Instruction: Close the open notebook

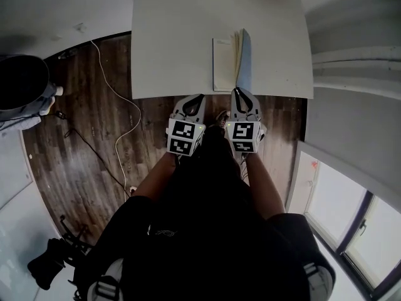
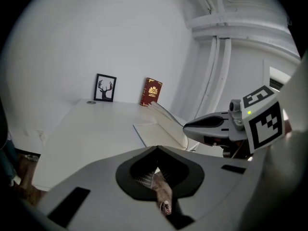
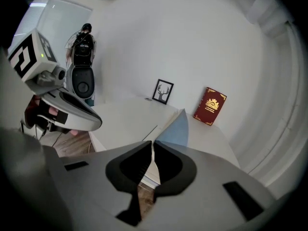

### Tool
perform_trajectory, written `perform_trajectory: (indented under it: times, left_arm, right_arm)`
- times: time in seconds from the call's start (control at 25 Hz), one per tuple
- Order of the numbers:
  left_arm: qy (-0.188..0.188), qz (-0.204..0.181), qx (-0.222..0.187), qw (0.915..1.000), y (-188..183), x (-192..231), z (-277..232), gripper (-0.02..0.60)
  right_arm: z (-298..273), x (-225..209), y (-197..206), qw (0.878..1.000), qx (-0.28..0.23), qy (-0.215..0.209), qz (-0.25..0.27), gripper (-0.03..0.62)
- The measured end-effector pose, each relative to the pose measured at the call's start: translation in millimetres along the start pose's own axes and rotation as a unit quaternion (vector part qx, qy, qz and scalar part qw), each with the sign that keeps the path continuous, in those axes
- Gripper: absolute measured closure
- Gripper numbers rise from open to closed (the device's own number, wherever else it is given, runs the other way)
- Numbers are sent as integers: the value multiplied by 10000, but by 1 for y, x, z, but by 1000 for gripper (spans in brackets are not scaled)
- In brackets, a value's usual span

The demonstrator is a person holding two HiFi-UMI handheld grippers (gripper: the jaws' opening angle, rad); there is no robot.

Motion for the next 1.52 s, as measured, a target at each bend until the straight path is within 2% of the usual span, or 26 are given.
perform_trajectory:
  times: [0.48, 0.76, 1.0, 1.28, 1.52]
  left_arm:
    - [-342, 307, 129, 9989, 26, 24, 20, 578]
    - [-613, 493, 7, 9969, 25, 40, 33, 579]
    - [-842, 681, 0, 9941, 34, 55, 46, 578]
    - [-931, 735, -149, 9928, 25, 58, 52, 578]
    - [-876, 726, -264, 9932, 13, 56, 55, 578]
  right_arm:
    - [-41, 43, 24, 9956, 609, -538, 471, 559]
    - [-57, 53, 38, 9910, 892, -810, 582, 559]
    - [-67, 62, 47, 9842, 1167, -1020, 861, 559]
    - [-71, 66, 49, 9721, 1520, -1373, 1146, 557]
    - [-65, 75, 43, 9656, 1581, -1866, 878, 533]
Point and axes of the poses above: the fingertips, and each gripper's own axes: z backward along the fingers, x to its left, y out of its underside, the point moved 1 cm from there along z, backward along the fingers, and after that the axes turned 3 degrees about -y, right-handed, at the moved point
